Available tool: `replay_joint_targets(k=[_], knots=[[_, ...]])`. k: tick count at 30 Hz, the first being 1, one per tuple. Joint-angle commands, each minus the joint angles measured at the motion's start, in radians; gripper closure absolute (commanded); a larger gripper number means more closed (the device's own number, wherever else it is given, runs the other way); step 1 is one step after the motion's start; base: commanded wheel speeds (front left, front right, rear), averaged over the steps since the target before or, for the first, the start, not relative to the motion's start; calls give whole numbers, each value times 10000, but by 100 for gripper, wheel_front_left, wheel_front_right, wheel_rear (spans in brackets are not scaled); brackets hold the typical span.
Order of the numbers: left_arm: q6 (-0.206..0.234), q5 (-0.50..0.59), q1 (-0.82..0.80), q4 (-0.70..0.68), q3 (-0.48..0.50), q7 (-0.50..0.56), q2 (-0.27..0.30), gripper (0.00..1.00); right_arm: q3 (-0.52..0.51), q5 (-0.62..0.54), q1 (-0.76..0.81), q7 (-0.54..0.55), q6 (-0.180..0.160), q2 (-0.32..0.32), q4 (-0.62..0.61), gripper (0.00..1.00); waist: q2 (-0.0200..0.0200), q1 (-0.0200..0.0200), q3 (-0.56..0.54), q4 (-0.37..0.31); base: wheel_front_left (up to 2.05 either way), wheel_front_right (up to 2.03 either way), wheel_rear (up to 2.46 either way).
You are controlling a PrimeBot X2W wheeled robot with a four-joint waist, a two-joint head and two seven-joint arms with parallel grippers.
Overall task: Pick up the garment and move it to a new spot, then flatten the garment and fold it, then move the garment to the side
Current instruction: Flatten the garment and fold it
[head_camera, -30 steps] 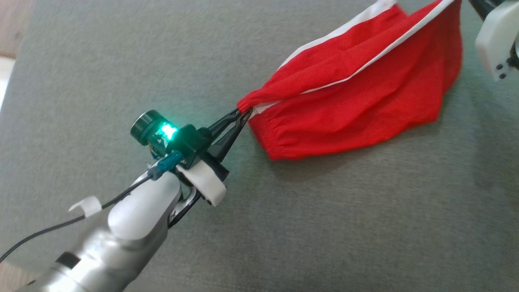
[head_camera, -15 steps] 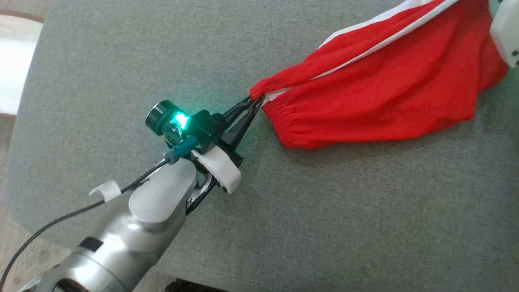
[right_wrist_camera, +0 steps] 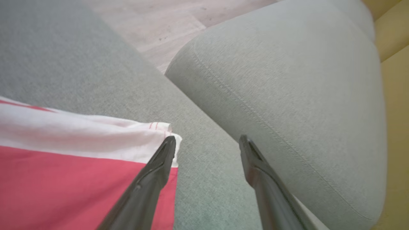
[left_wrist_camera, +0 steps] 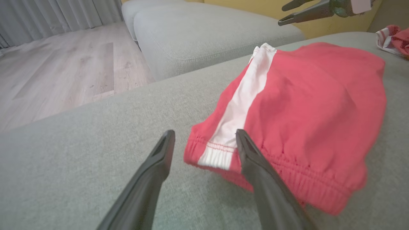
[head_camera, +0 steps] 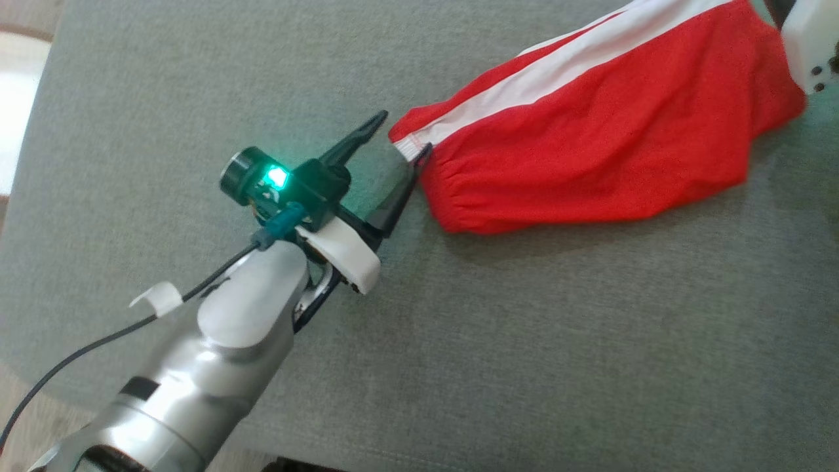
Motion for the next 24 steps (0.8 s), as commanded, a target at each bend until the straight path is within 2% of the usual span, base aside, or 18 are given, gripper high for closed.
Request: replay_joint_targets(k=[1,10,14,16,20,21,24], knots=[[137,84,-150,-289,489,-94,375,0,-121,163,-78,-296,65,37,3,0,0,-1,-212,-201,0,0,0],[736,-11,812,-1600,2240,-94,924,0,-805,1055,716,-2607,65,795,175,0,0,-1,-1374,-1268,0,0,0],[1058,-59,1501,-2513,3191,-94,999,0,-1337,1175,1175,-3130,65,1097,21,0,0,-1,-1848,-1741,0,0,0],[1155,-64,1888,-2942,3624,-95,975,0,-1802,1181,1463,-3196,65,1198,-139,0,0,-1,-2050,-1948,0,0,0],[1273,-14,2716,-3612,4380,-95,834,0,-3519,848,2426,-3210,65,1287,-983,0,0,-1,-2420,-2322,0,0,0],[1273,-14,2716,-3612,4380,-95,834,0,-3519,848,2426,-3210,65,1287,-983,0,0,-1,-2420,-2322,0,0,0],[1259,121,3373,-3944,4804,-95,707,0,-4862,233,3605,-3212,65,1437,-1746,0,0,-1,-2703,-2593,0,0,0]])
